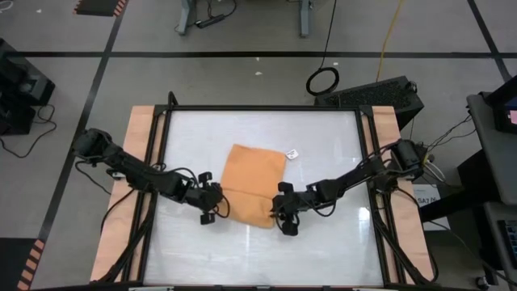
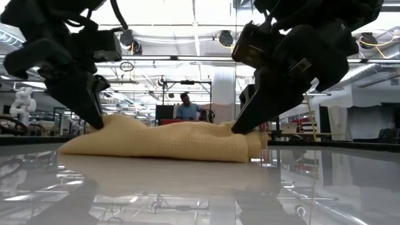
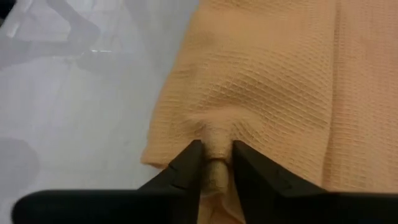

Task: Roll towel into tight, uniform cylinder
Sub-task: Roll the yellow towel

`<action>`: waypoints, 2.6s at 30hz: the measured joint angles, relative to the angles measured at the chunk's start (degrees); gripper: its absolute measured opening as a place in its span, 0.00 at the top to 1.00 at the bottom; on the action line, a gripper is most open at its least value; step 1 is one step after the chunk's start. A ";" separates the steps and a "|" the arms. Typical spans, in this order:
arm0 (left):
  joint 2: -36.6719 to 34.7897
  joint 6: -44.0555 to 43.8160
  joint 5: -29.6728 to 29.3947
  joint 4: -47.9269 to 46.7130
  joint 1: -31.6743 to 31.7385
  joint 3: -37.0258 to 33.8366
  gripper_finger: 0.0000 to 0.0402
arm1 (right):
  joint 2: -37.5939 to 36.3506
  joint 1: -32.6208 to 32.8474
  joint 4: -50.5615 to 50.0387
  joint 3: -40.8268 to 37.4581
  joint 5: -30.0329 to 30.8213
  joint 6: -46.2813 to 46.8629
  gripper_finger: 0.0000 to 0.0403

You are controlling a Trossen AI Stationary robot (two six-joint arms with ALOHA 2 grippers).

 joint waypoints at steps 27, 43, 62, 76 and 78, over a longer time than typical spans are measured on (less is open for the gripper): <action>-1.05 1.68 -11.97 0.82 -12.68 0.04 0.92 | -4.11 17.97 -3.97 -2.87 30.87 17.09 0.55; -1.12 -5.70 -13.56 1.36 -15.85 0.09 0.83 | 3.19 19.83 6.39 -3.13 30.25 30.48 0.55; -1.62 -36.17 -24.28 -10.77 -26.42 0.11 0.60 | 3.56 20.32 8.25 -3.10 35.55 28.06 0.55; 5.72 -40.55 -28.48 -8.36 -25.70 0.11 0.60 | 7.31 18.89 18.38 -3.08 25.91 21.64 0.76; 6.97 -40.50 -28.41 -8.01 -25.23 0.11 0.60 | 8.60 18.70 22.47 -3.08 24.16 19.54 0.79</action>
